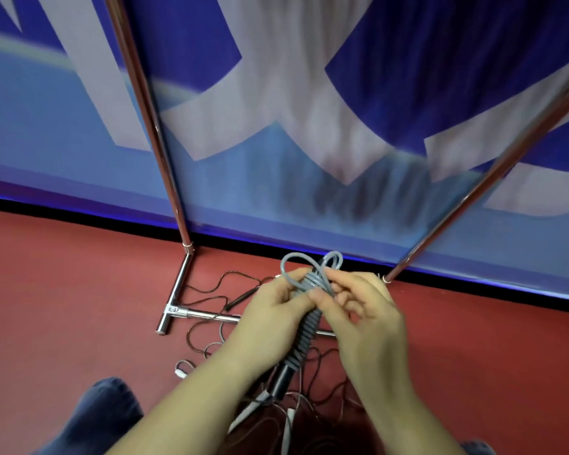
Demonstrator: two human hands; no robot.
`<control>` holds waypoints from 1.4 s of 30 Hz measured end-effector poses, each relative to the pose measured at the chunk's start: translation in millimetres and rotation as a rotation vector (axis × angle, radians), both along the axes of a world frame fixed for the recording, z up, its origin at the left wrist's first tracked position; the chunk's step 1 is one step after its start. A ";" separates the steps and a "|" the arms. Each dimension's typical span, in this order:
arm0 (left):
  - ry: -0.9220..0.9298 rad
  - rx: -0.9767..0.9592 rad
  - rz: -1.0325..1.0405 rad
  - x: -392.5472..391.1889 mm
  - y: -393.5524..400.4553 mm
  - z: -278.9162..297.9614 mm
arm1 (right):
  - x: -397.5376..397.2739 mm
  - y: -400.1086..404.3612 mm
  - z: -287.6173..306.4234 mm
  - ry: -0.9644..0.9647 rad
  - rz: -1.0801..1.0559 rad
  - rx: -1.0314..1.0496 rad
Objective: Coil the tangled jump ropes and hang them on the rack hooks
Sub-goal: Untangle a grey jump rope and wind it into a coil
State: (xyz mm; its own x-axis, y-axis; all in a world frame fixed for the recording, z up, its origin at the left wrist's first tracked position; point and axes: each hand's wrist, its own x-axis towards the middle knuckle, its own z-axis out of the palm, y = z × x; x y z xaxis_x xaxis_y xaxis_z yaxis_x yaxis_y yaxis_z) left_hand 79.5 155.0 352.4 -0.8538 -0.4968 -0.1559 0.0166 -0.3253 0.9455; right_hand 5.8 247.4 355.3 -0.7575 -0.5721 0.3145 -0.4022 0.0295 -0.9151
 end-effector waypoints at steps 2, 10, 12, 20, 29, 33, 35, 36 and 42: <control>-0.039 -0.006 0.015 0.0 -3.9 -4.9 | -2.1 -5.2 -4.0 0.047 -0.001 0.031; -0.125 -0.013 0.088 5.9 -0.8 -7.6 | 2.9 -11.3 -19.6 0.169 -0.024 0.239; -0.111 0.018 0.117 6.2 -0.6 -5.9 | 1.9 -12.4 -16.2 -0.002 -0.039 0.199; -0.113 0.115 0.189 8.5 -6.7 1.6 | -11.0 -9.0 -9.7 -0.167 0.014 0.379; -0.182 -0.053 0.076 14.1 -17.2 4.0 | -20.8 -3.6 -8.8 0.082 0.113 0.608; -0.189 -0.215 0.003 15.4 -18.1 0.7 | -22.0 -0.9 -7.2 0.104 0.143 0.655; -0.199 -0.272 -0.034 16.2 -18.4 -0.4 | -22.5 -0.1 -5.8 0.092 0.146 0.666; -0.202 -0.309 -0.053 16.5 -18.9 -0.4 | -22.9 0.1 -5.3 0.085 0.144 0.676; -0.284 -0.601 -0.168 18.6 -22.2 -3.5 | -21.4 1.6 -8.2 0.103 0.241 0.729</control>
State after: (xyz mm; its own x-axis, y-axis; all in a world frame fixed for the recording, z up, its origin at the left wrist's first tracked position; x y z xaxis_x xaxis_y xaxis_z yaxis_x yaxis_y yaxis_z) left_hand 98.1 132.8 348.9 -0.8933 -0.4319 -0.1242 -0.2639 0.2806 0.9228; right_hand -15.6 249.0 347.0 -0.5732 -0.8070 -0.1424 -0.5560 0.5107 -0.6558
